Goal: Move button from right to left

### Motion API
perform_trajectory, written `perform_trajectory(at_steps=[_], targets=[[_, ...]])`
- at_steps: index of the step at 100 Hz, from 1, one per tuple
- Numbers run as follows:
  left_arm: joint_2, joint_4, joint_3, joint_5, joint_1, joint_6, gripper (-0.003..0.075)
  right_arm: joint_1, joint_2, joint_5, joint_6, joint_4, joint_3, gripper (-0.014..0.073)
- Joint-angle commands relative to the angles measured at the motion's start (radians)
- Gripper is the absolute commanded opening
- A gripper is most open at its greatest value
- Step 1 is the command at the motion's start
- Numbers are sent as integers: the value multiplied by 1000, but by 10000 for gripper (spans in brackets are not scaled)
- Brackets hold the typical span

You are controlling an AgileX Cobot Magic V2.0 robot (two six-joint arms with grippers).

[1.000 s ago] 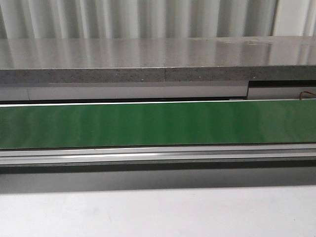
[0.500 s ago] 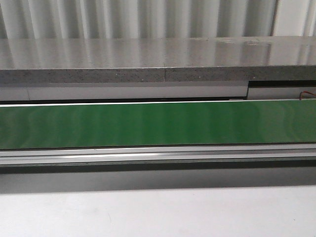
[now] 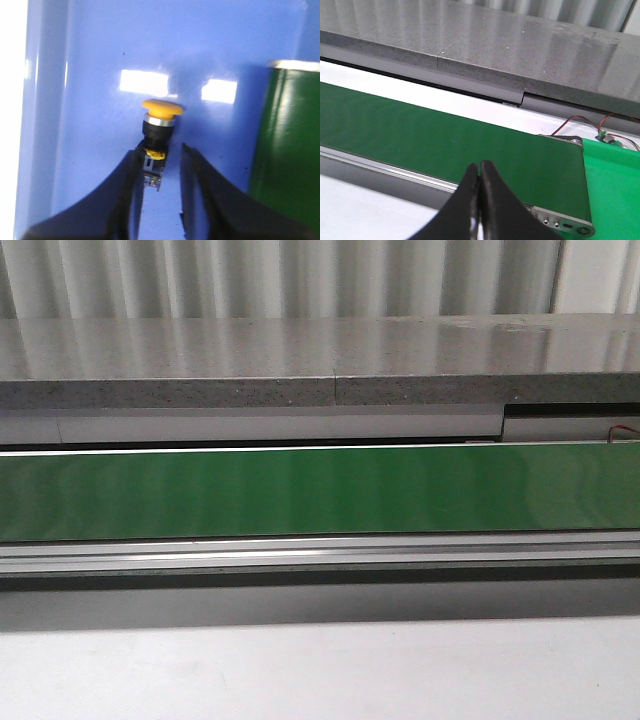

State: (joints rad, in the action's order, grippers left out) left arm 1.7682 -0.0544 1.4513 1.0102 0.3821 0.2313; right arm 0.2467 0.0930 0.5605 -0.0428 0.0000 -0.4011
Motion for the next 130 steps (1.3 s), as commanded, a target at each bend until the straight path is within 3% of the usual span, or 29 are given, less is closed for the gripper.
perform_trajectory(at_steps=[1, 20, 55, 79, 130], targets=[[-108, 104, 25, -34, -2, -2, -15, -1, 12, -79, -7, -10, -23, -66], [-214, 197, 25, -37, -48, -2, -20, -1, 12, -79, -7, -10, -23, -66], [-382, 205, -4, -42, -273, -2, -20, -1, 12, -79, -7, -10, -23, -66], [-549, 203, -190, -164, -352, 3, -20, -1, 12, -79, -7, -10, -23, -66], [-954, 206, -618, -358, -391, 13, -20, -1, 12, -79, -7, -10, -23, -66]])
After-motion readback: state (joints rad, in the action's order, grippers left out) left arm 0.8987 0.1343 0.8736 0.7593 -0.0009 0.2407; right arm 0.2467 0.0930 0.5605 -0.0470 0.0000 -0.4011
